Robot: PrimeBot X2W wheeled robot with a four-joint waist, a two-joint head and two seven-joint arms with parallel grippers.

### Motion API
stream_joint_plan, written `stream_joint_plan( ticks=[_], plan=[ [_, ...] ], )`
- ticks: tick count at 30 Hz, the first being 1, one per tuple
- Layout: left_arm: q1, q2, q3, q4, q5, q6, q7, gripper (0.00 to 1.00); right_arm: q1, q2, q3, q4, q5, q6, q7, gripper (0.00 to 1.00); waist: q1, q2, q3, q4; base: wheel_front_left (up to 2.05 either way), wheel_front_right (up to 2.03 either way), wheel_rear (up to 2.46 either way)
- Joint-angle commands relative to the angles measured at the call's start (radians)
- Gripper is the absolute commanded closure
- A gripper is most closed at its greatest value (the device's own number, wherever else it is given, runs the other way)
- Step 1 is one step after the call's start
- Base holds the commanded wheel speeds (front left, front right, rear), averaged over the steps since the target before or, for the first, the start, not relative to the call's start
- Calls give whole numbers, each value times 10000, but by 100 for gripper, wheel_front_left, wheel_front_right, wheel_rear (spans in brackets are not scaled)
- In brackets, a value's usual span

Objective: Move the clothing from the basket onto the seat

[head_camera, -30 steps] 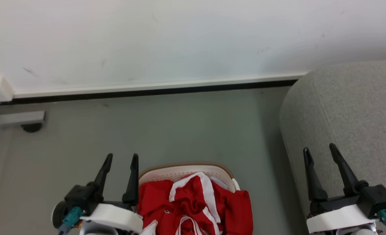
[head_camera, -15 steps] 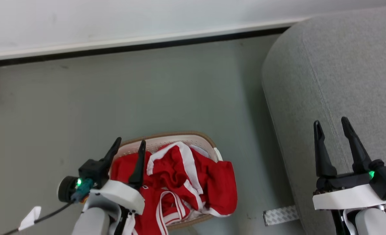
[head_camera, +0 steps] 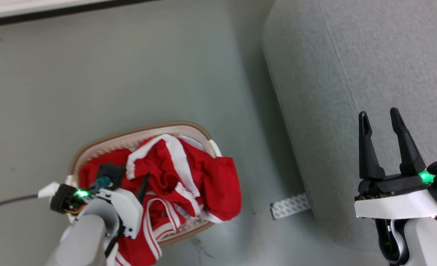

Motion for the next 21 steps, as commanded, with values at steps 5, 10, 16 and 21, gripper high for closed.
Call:
stream_joint_plan(
  ticks=[5,10,16,21],
  plan=[
    [-735,403,-689,1338,210,-53,716,0,-227,-5,34,-87,359,-21,-33,0,-2,0,956,-892,0,0,0],
    [-1130,706,-1266,2424,-249,-43,1342,0,-272,-5,177,-145,708,-21,-33,0,-2,0,1506,-1365,0,0,0],
    [-1612,1159,-2227,3257,-660,-44,2147,0,-478,-3,248,-204,1052,-21,-33,0,-2,0,2199,-1742,0,0,0],
    [-2101,1476,-2737,3712,-497,-45,2910,0,-673,-6,331,-293,1279,-21,-33,0,-2,0,2666,-1955,0,0,0]
  ],
)
